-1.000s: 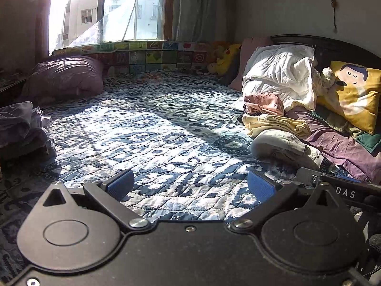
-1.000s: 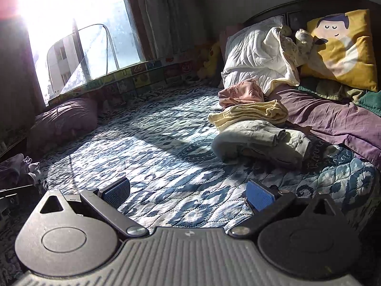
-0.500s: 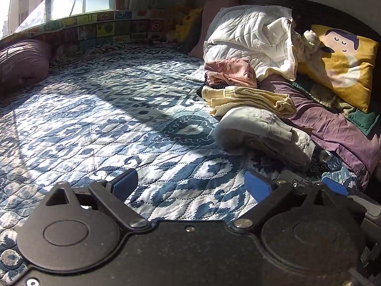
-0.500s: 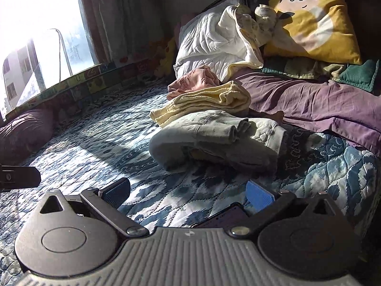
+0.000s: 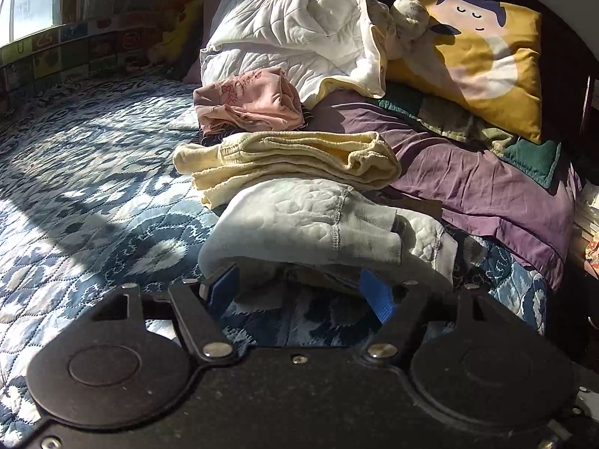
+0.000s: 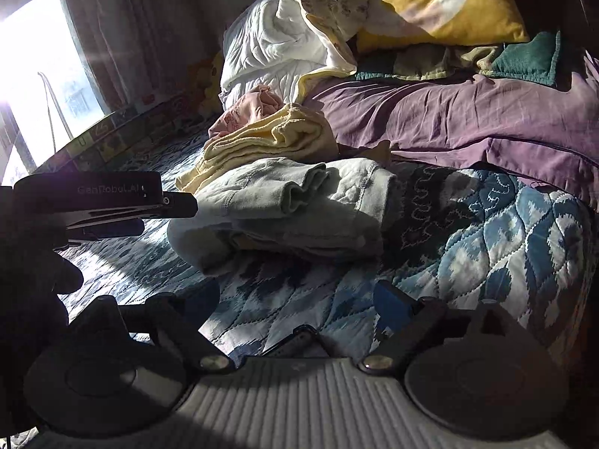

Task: Fold clothes
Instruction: 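Grasp the grey quilted hoodie with the left tool while the right tool grasps it too, then pull the grey hoodie onto the open bedspread with both tools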

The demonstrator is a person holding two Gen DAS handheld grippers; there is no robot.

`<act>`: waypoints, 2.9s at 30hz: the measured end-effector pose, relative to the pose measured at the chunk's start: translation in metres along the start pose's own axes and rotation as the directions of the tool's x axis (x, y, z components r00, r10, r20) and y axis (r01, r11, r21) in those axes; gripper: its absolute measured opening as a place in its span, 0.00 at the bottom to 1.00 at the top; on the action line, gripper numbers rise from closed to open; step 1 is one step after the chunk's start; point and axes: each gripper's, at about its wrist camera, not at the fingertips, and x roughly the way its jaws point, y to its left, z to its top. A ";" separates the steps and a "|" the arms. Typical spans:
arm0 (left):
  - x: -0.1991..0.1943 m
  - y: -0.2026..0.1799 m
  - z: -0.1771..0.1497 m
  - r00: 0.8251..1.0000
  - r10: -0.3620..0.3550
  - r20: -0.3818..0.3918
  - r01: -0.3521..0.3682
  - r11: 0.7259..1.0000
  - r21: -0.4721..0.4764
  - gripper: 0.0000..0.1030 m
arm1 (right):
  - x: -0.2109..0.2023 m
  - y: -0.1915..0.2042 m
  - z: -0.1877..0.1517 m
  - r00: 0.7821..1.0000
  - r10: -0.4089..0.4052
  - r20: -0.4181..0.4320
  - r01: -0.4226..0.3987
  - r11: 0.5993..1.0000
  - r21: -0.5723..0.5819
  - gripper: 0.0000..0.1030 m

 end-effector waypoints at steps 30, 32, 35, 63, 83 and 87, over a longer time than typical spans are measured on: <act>-0.078 0.062 -0.026 0.976 0.209 0.053 -0.193 0.957 -0.216 0.06 | -0.001 0.019 -0.012 0.997 0.077 0.000 -0.077 0.997 -0.007 0.82; -0.098 0.074 -0.036 0.969 0.242 0.052 -0.222 0.943 -0.248 0.06 | -0.002 0.023 -0.013 0.996 0.085 -0.001 -0.085 0.996 -0.010 0.82; -0.127 0.093 -0.052 0.956 0.290 0.049 -0.263 0.919 -0.295 0.06 | -0.003 0.032 -0.017 0.995 0.102 -0.005 -0.102 0.994 -0.025 0.81; -0.355 0.248 -0.237 0.717 0.629 -0.301 -0.645 0.436 -0.627 0.09 | 0.004 0.143 -0.079 0.948 0.250 -0.195 -0.290 0.934 -0.211 0.67; -0.341 0.299 -0.242 0.772 0.550 -0.318 -0.625 0.571 -0.532 0.53 | 0.038 0.158 -0.080 0.929 0.265 -0.258 -0.316 0.931 -0.182 0.66; -0.323 0.323 -0.257 0.780 0.513 -0.358 -0.622 0.573 -0.534 0.60 | 0.048 0.160 -0.083 0.924 0.259 -0.280 -0.314 0.933 -0.175 0.67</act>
